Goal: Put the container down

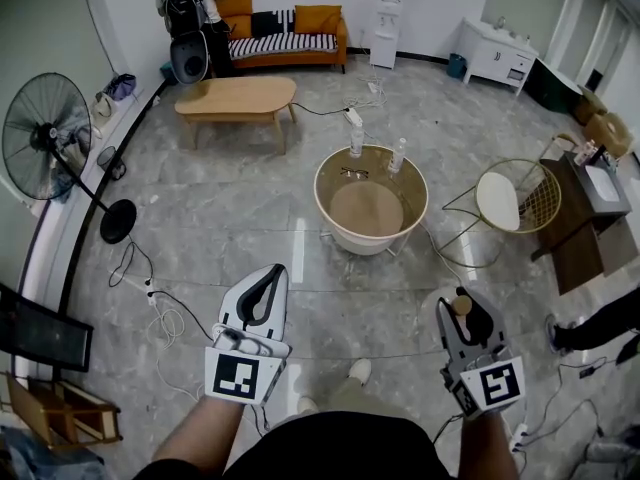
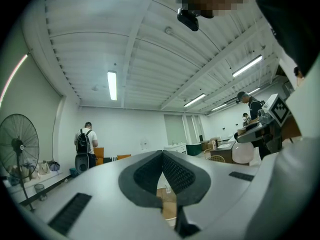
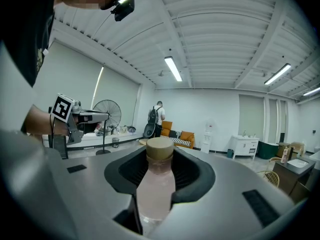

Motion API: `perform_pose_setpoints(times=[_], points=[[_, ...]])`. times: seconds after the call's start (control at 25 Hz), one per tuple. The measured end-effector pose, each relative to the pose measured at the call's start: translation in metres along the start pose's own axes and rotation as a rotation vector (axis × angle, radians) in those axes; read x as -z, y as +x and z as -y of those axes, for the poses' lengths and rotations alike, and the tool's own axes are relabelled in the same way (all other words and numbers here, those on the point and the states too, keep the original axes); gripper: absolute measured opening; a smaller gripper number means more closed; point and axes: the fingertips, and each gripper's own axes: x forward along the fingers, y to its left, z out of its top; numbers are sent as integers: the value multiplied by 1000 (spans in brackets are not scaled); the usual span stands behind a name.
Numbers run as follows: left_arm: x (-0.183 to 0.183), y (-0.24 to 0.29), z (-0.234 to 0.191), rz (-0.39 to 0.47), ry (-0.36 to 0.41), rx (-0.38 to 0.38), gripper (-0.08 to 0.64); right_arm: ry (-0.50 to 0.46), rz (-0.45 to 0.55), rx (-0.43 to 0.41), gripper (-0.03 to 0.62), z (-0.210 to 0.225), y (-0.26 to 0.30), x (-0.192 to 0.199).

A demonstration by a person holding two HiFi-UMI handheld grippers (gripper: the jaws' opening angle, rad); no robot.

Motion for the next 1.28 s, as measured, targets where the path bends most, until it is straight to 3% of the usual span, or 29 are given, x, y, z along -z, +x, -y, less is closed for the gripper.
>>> perform_pose_setpoints(times=[0.52, 0.72, 1.28], points=[[16, 51, -3, -35, -1, 28, 14, 10, -34, -11, 147, 32, 34, 3], [17, 86, -1, -32, -16, 16, 15, 6, -27, -22, 147, 60, 52, 3], [0, 168, 32, -32, 33, -19, 15, 18, 12, -85, 147, 142, 85, 4]])
